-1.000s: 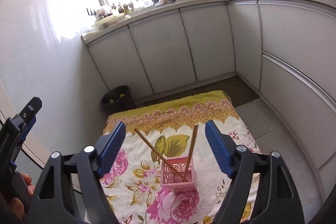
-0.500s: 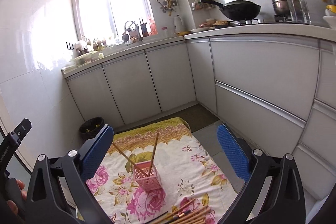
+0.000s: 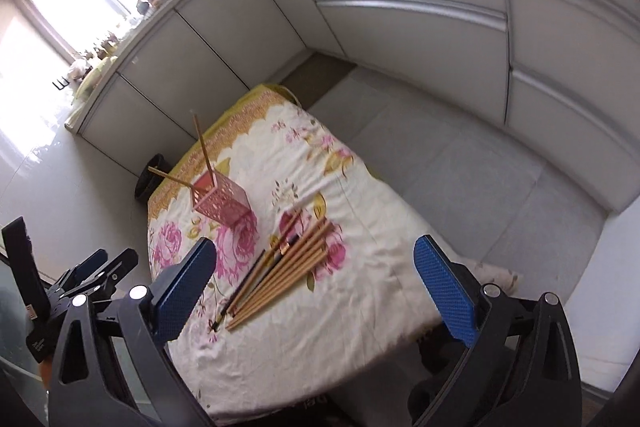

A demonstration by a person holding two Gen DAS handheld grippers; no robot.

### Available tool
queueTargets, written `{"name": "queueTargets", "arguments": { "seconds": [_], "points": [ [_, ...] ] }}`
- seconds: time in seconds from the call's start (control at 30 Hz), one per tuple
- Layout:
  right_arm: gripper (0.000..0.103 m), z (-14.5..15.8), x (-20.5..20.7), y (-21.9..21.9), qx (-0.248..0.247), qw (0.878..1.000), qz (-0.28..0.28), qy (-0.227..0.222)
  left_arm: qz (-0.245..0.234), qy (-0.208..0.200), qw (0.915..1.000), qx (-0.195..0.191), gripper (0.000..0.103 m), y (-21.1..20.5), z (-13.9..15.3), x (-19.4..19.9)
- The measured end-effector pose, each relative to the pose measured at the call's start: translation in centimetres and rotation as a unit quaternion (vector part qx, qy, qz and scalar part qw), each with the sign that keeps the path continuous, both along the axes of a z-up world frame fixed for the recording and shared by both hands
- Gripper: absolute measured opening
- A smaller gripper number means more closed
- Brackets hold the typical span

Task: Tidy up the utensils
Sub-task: 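Move both tools back toward the chopstick pile, then grasp a chopstick with the left tool while the right tool grasps another chopstick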

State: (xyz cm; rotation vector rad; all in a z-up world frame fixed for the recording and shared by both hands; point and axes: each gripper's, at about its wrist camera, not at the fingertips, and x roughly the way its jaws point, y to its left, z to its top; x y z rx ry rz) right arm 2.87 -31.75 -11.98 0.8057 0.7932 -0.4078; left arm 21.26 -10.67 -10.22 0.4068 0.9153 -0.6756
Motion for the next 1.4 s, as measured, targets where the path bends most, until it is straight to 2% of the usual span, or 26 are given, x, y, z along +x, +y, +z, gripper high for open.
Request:
{"name": "queueTargets", "arguments": {
  "seconds": [0.07,0.13,0.43,0.53,0.57,0.6,0.67,0.77,0.93,1.0,1.1,1.4],
  "points": [
    [0.096,-2.0,-0.6,-0.5,0.037,0.999,-0.002,0.017,-0.024,0.036,0.9988,0.023,0.096,-1.6,-2.4,0.4],
    [0.096,-3.4,-0.9,-0.7,0.052,0.998,-0.004,0.028,-0.046,0.065,0.9957,0.047,0.096,-3.4,-4.4,0.9],
    [0.096,-6.8,0.4,-1.3,0.097,0.994,0.008,0.057,-0.109,0.137,0.9761,0.129,0.094,-10.2,-10.5,3.8],
    [0.096,-7.6,0.6,-1.8,0.112,0.992,0.004,0.064,-0.13,0.17,0.9652,0.151,0.071,-12.2,-12.6,4.5],
    [0.096,-7.9,0.8,-1.9,0.115,0.991,0.003,0.067,-0.135,0.183,0.9608,0.158,0.057,-12.8,-13.5,4.7],
    [0.096,-8.2,0.9,-2.1,0.118,0.991,0.002,0.068,-0.139,0.19,0.9571,0.169,0.05,-13.6,-14.4,4.8],
    [0.096,-8.5,1.3,-2.3,0.12,0.99,0.0,0.071,-0.144,0.187,0.9526,0.193,0.049,-14.8,-16.0,4.9],
    [0.096,-8.9,1.7,-2.7,0.119,0.99,0.0,0.077,-0.154,0.199,0.9469,0.201,0.043,-16.2,-17.9,5.1],
    [0.096,-9.8,1.9,-3.8,0.132,0.988,-0.007,0.085,-0.16,0.196,0.9454,0.205,0.037,-17.7,-19.3,5.6],
    [0.096,-10.1,2.0,-4.1,0.135,0.987,-0.009,0.087,-0.169,0.195,0.9438,0.207,0.024,-18.1,-19.5,5.4],
    [0.096,-10.4,2.3,-4.3,0.137,0.987,-0.009,0.089,-0.181,0.192,0.9417,0.208,0.019,-18.8,-19.6,5.1],
    [0.096,-10.5,2.5,-4.5,0.139,0.986,-0.01,0.092,-0.193,0.194,0.935,0.225,0.018,-19.5,-21.1,4.5]
  ]
}}
